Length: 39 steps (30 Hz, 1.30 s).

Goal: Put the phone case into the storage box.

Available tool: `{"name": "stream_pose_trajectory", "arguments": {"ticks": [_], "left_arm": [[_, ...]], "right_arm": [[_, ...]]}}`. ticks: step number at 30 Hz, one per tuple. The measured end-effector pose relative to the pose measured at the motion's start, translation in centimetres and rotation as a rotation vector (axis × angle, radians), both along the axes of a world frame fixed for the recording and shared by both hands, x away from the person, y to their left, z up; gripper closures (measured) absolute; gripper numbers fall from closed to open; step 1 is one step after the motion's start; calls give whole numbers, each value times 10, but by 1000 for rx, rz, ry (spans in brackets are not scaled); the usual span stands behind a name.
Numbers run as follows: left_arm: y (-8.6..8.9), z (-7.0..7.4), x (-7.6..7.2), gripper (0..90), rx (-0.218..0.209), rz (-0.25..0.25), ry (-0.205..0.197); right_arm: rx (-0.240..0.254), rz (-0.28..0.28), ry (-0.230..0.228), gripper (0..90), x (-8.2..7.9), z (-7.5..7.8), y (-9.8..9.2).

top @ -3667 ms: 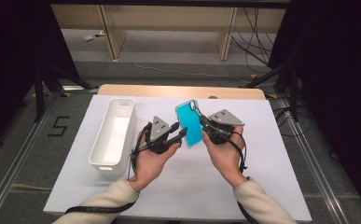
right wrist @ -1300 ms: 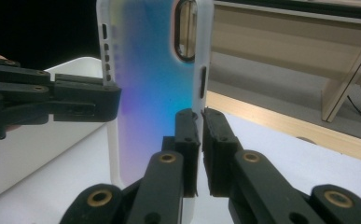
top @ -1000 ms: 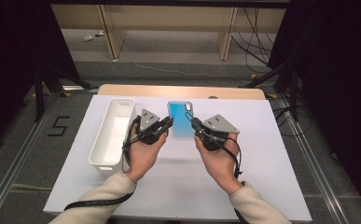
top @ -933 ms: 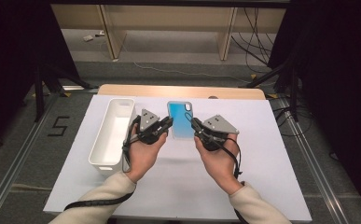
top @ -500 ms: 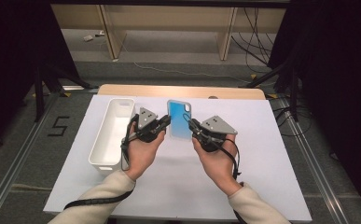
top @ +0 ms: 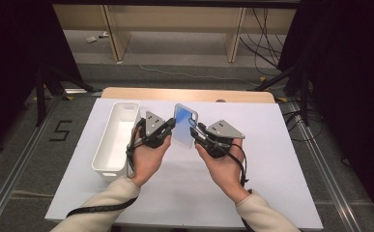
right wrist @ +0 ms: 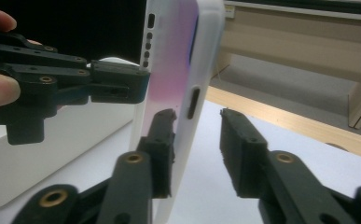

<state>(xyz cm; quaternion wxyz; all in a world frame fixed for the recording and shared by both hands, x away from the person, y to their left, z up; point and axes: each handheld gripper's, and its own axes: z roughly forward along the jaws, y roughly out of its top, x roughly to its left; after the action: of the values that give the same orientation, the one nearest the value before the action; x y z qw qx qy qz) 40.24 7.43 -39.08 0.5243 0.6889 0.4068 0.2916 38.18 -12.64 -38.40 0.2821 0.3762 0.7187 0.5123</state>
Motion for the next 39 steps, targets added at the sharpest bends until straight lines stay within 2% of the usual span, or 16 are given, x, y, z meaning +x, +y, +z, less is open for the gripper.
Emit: {"name": "stream_pose_trajectory", "arguments": {"ticks": [3,4,8,12,14,20,25,30,39], "left_arm": [[1,0,0,884,-3,2,2],[1,0,1,884,-1,4,3],[4,-1,3,885,-2,10,7],[7,0,4,885,-3,17,7],[8,0,5,885,-7,24,5],[12,2,6,885,-7,31,4],[16,3,6,885,-15,36,7],[20,4,6,886,-24,42,7],[24,6,5,885,-17,45,0]], "right_arm": [[9,19,12,559,0,0,-1],[4,23,-12,530,2,-1,-1],[-9,45,-38,454,1,1,-1],[-6,71,-36,362,0,2,-2],[2,75,-50,327,0,2,-3],[2,116,-49,239,-1,1,-2],[10,130,-62,201,-3,2,-4],[5,133,-57,192,-3,2,-10],[16,135,-57,187,-3,0,-19]]}}
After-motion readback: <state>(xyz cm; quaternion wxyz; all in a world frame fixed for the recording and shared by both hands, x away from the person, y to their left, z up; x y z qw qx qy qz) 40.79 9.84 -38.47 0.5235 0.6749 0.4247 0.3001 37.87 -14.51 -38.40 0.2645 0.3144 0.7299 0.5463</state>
